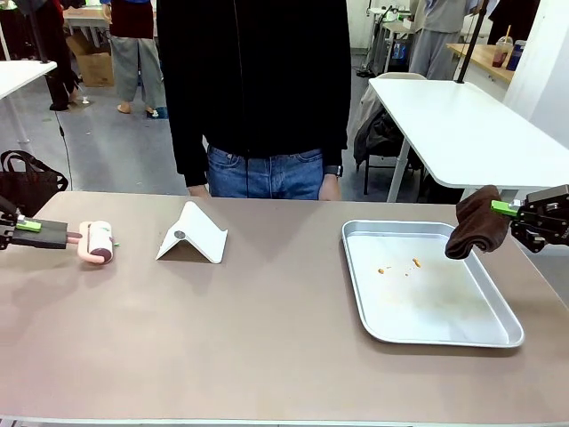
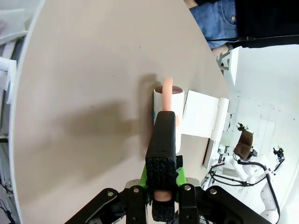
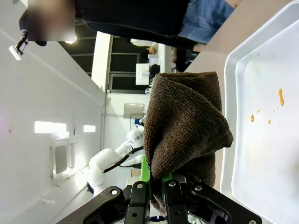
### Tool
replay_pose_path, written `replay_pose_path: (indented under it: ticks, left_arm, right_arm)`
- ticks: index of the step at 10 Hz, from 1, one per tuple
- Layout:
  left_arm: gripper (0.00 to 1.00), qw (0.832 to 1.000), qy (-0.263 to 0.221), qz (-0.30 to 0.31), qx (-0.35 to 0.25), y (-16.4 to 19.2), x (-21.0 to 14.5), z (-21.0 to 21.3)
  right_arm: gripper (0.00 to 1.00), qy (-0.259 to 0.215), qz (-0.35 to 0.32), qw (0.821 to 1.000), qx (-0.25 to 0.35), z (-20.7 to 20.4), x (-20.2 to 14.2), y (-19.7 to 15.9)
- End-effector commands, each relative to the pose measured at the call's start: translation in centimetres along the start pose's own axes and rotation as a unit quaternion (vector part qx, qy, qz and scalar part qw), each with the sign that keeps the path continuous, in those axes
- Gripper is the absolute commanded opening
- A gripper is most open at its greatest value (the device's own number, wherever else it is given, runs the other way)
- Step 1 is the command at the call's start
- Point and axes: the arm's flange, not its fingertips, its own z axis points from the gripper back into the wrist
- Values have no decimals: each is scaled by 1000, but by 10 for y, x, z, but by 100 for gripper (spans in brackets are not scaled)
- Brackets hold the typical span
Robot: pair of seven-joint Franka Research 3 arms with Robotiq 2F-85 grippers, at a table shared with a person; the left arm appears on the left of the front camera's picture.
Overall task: Clean the surface of the table.
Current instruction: If a person points to the right, clean the right side of the table with your right hand, and if they point to the left, clean the left side with your left hand.
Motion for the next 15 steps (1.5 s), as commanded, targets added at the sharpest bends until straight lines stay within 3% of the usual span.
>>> replay_pose_path:
  ticks: [1, 5, 7, 11, 15]
  left_arm:
    - [23, 1000, 11, -6, 16, -5, 1, -16]
    - [23, 999, 27, -23, 2, -29, 9, -38]
    - [23, 998, 24, -54, -36, -46, 3, -23]
    - [23, 968, 63, -171, -176, -76, -76, 61]
    - [23, 938, 157, -203, -232, -37, -144, 119]
  right_arm:
    - [0, 0, -2, 1000, 2, 1, 0, 4]
    - [0, 0, -2, 1000, 2, 1, 0, 4]
    - [0, 0, -2, 1000, 2, 1, 0, 4]
    - [0, 0, -2, 1000, 2, 1, 0, 4]
    - [0, 0, -2, 1000, 2, 1, 0, 4]
